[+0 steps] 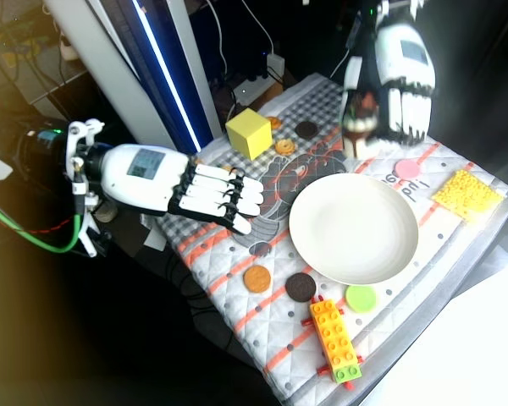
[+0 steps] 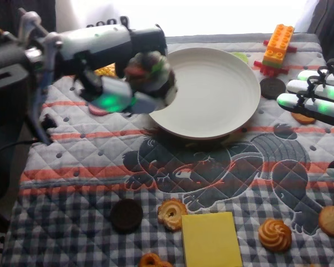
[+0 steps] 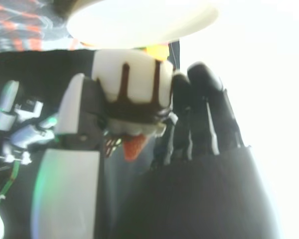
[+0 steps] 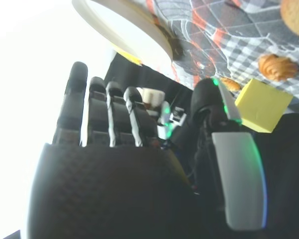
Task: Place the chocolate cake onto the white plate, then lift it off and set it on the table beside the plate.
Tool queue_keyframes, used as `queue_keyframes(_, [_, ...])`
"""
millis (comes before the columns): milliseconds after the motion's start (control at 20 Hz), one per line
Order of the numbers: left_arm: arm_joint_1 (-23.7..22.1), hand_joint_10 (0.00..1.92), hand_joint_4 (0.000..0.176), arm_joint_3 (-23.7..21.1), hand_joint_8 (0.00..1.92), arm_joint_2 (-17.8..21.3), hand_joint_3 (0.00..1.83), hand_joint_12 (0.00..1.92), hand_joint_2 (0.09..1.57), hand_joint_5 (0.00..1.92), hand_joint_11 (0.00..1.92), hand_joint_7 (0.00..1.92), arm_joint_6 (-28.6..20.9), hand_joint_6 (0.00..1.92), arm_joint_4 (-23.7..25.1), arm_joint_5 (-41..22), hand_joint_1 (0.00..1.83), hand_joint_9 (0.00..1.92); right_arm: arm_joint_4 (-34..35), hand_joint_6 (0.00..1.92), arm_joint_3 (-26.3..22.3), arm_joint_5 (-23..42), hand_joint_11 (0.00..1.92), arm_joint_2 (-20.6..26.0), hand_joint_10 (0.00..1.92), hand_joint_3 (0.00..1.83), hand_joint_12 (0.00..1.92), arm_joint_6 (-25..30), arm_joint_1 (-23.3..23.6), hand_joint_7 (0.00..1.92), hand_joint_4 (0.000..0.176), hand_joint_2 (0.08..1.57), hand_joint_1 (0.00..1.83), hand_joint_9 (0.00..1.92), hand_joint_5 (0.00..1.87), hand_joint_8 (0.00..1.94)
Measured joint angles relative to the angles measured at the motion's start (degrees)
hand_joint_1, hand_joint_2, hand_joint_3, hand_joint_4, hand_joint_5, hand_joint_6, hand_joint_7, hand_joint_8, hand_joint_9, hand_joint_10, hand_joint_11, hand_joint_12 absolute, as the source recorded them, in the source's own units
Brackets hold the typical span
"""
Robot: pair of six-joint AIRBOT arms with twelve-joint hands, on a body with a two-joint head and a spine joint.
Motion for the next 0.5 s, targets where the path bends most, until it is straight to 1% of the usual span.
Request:
queue_keyframes(50, [-0.2,1.70,0.085,1.9,1.58,-2.1,0.00,1.92,1.26,0.18,0.19,0.10,0.1,1.57,-0.5,0.6,1.04,0.16,0.0,0.00,0.0,0.0,0.00,0.0,0.03,0.00,0.88,0.0,0.0,0.02,0.000,1.30,0.52,0.03,0.00,0.00])
queue_keyframes(100, [-0.2,1.66,0.077,3.1,1.55,-3.6,0.00,1.90,1.19,0.12,0.04,0.07,0.1,1.54,-1.1,1.1,1.18,0.12,0.0,0.00,0.0,0.0,0.00,0.0,0.03,0.00,0.91,0.0,0.0,0.01,0.000,1.30,0.49,0.03,0.00,0.00])
queue_keyframes(150, [-0.3,1.74,0.061,4.9,1.61,-5.8,0.00,1.92,1.15,0.10,0.21,0.08,0.0,1.57,-2.1,2.0,1.32,0.20,0.0,0.00,0.1,0.0,0.00,-0.1,0.03,0.00,0.86,0.0,0.0,0.01,0.000,1.29,0.53,0.03,0.00,0.00])
queue_keyframes(200, [-0.5,1.80,0.045,6.7,1.64,-8.0,0.00,1.92,1.13,0.11,0.32,0.08,0.1,1.60,-3.0,3.5,1.35,0.24,0.1,0.00,0.2,0.0,0.00,-0.3,0.03,0.00,0.82,0.0,0.0,0.01,0.000,1.29,0.54,0.03,0.00,0.00])
queue_keyframes(250, [-0.5,1.82,0.025,8.7,1.66,-10.1,0.00,1.92,1.16,0.15,0.37,0.14,0.1,1.61,-4.6,4.3,1.29,0.29,0.0,0.00,0.2,0.0,0.00,-0.3,0.02,0.00,0.63,0.0,0.0,0.00,0.000,1.27,0.57,0.02,0.00,0.00])
queue_keyframes(300, [-0.5,1.80,0.000,10.8,1.61,-12.1,0.01,1.92,1.26,0.17,0.45,0.51,0.1,1.59,-6.1,5.0,1.29,0.39,0.0,0.00,0.2,0.0,0.00,-0.3,0.02,0.00,0.58,0.0,0.0,0.00,0.000,1.26,0.61,0.02,0.00,0.00])
queue_keyframes(350, [-0.6,1.77,0.000,11.9,1.63,-13.1,0.01,1.92,1.30,0.18,0.46,0.57,0.1,1.60,-7.1,5.6,1.28,0.38,0.0,0.00,0.2,0.0,0.00,-0.3,0.02,0.00,0.69,0.0,0.0,0.00,0.000,1.25,0.64,0.02,0.00,0.00])
queue_keyframes(400, [-0.7,1.66,0.029,13.8,1.42,-14.7,0.00,1.92,1.21,0.13,0.34,0.10,0.1,1.63,-8.9,6.6,1.17,0.24,0.0,0.00,0.3,0.0,0.00,-0.3,0.02,0.00,0.80,0.0,0.0,0.00,0.000,1.25,0.67,0.02,0.00,0.00])
queue_keyframes(450, [-0.7,1.66,0.029,14.3,1.42,-15.1,0.00,1.92,1.21,0.13,0.34,0.10,0.1,1.63,-9.3,6.9,1.17,0.24,0.0,0.00,0.3,0.0,0.00,-0.3,0.02,0.00,0.80,0.0,0.0,0.00,0.000,1.25,0.67,0.02,0.00,0.00])
queue_keyframes(500, [-0.7,1.59,0.026,15.1,1.33,-15.8,0.00,1.88,1.18,0.15,0.32,0.08,0.2,1.62,-10.4,7.4,1.16,0.21,0.0,0.00,0.3,0.0,0.00,-0.3,0.02,0.00,0.82,0.0,0.0,0.00,0.000,1.25,0.67,0.02,0.00,0.00])
